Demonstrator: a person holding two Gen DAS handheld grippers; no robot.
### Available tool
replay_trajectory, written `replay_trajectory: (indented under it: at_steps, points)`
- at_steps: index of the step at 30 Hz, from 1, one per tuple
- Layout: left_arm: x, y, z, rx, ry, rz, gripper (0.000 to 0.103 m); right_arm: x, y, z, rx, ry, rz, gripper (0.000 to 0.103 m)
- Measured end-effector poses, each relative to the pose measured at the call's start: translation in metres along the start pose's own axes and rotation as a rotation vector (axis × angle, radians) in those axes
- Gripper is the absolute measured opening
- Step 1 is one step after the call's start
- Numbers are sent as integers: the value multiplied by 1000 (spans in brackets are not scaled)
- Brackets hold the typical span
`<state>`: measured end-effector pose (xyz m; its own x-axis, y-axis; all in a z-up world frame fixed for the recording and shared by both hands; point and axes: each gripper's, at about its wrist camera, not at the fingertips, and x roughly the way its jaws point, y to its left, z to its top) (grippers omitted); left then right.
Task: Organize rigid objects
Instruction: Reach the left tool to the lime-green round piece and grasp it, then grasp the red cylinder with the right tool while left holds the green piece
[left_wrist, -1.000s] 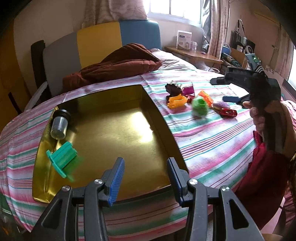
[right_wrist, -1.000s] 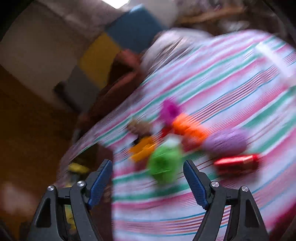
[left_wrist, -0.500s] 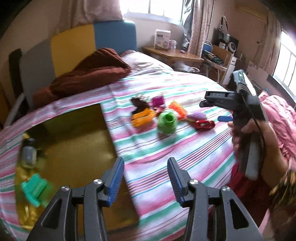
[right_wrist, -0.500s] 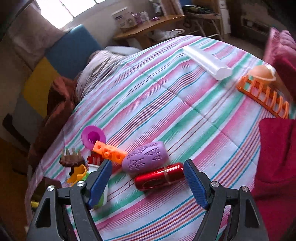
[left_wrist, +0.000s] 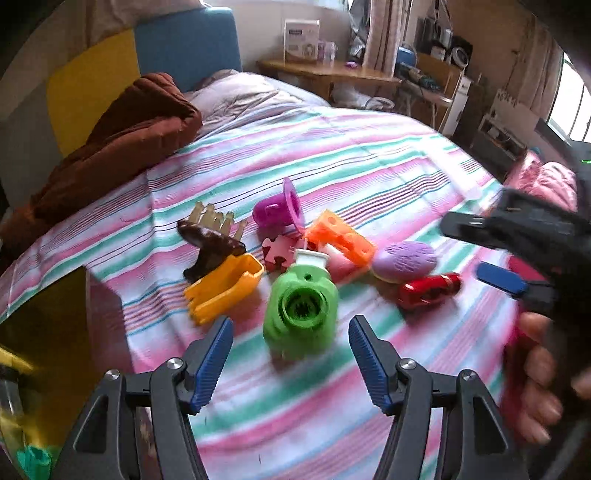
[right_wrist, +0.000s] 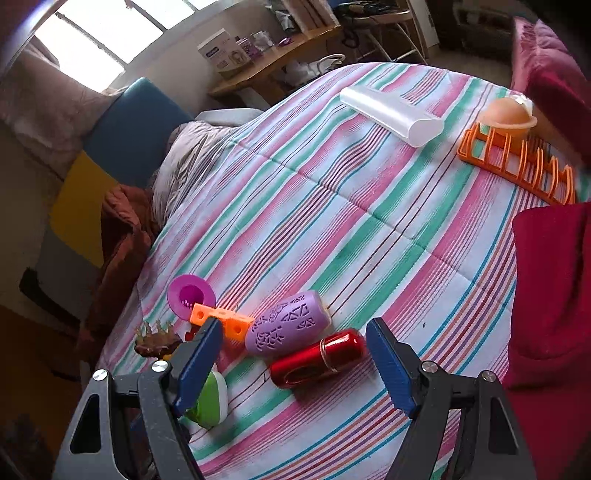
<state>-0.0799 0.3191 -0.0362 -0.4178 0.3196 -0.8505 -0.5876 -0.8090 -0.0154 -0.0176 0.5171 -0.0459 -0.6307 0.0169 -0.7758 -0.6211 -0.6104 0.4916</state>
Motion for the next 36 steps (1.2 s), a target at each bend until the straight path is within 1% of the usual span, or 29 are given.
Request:
replay_trajectory:
  at_steps: [2,7,10,13,16,23,24,25,27,31,36]
  points:
    - [12,-3,3,21,14,-9,66,0,-1,1,7,1,-1,80]
    - [36,-7,5,32,34,8,66,1,0,1,1,6,-4,80]
    - [47,-8,1,17,35,-6,54,2,1,1,-4,10,-9,80]
    - [50,-9,-2,19,12,-8,53,3,0,1,-2,11,-12,80]
    - [45,-8,-10,5,-6,-14,53,3,0,1,-7,12,-14,80]
    - [27,1,-36,-48,-5,-32,53,9,4,-1,-35,48,-39,80]
    - [25,2,-39,-56,-2,-37,53,10,5,-2,-40,52,-43,83]
    - [22,5,-42,-66,2,-44,53,12,6,-3,-51,61,-56,91]
    - [16,9,-49,-94,6,-52,53,18,10,-6,-81,88,-94,96]
    - [5,20,-61,-151,10,-80,53,24,19,-13,-146,118,-128,96]
    - [-13,23,-74,-153,-15,-114,53,28,24,-19,-209,128,-173,96]
